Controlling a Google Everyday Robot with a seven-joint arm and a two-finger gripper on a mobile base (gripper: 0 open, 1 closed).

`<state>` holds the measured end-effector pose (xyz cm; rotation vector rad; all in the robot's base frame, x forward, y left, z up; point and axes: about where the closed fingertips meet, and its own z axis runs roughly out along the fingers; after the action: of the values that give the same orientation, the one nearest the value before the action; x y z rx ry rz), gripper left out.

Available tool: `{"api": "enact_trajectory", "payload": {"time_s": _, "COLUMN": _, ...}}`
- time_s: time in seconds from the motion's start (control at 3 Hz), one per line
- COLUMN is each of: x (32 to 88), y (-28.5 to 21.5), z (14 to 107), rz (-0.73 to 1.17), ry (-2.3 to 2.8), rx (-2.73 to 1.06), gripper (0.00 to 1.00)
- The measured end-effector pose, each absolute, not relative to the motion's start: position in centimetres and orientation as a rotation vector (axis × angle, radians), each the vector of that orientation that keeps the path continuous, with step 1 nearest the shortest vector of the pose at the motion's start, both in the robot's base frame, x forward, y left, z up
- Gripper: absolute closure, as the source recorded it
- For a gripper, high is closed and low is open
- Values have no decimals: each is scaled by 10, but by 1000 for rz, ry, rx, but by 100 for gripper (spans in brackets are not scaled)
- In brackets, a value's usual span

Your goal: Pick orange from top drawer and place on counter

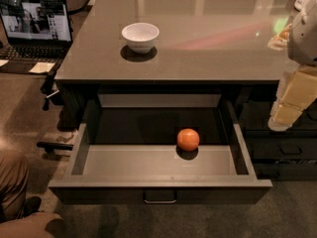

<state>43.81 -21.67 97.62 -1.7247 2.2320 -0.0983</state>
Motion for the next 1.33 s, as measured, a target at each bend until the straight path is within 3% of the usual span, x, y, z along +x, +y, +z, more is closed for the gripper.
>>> {"api": "enact_trajectory", "payload": {"time_s": 0.67, "x": 439, "y": -216, "z": 969, "rz": -92, "ry": 2214, "rx": -1704, "gripper": 0}}
{"api": "enact_trajectory", "payload": {"time_s": 1.33, "x": 437, "y": -195, "z": 882, "rz": 152, "ry": 2097, "rx": -1582, "gripper": 0}}
